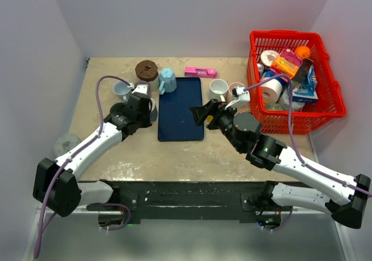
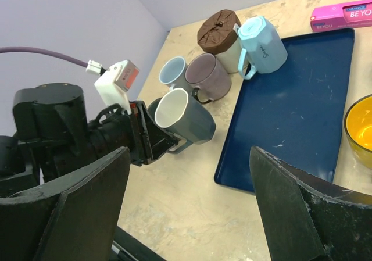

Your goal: Turn the mug right side up

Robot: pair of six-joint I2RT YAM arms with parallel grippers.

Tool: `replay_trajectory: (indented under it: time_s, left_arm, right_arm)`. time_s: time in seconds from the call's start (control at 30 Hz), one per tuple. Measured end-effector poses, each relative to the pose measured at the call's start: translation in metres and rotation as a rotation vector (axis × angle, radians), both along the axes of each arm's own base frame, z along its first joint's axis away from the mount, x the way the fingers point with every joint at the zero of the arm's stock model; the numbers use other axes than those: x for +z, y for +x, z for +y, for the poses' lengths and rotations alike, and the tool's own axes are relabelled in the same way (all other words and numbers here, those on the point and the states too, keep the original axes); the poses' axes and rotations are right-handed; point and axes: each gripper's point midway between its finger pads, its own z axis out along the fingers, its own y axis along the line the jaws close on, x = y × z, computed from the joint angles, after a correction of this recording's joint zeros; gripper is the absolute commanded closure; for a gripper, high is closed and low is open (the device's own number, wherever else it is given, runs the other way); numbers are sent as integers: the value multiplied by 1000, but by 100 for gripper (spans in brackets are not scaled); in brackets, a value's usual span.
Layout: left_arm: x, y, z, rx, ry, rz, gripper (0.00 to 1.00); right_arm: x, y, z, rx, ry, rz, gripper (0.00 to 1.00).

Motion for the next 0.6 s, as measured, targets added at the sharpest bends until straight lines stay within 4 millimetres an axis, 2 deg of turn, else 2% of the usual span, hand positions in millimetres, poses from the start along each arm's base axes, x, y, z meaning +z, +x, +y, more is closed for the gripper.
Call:
replay_trajectory:
  time_s: [0.23,0.6]
  left_arm:
    - [-24,7,12,47,49,59,100]
    - [-41,17,23,89,60,89,100]
  right_arm:
    - [0,2,-2,-15,-1,0,14]
    - [-5,1,-3,-16,-14,6,14]
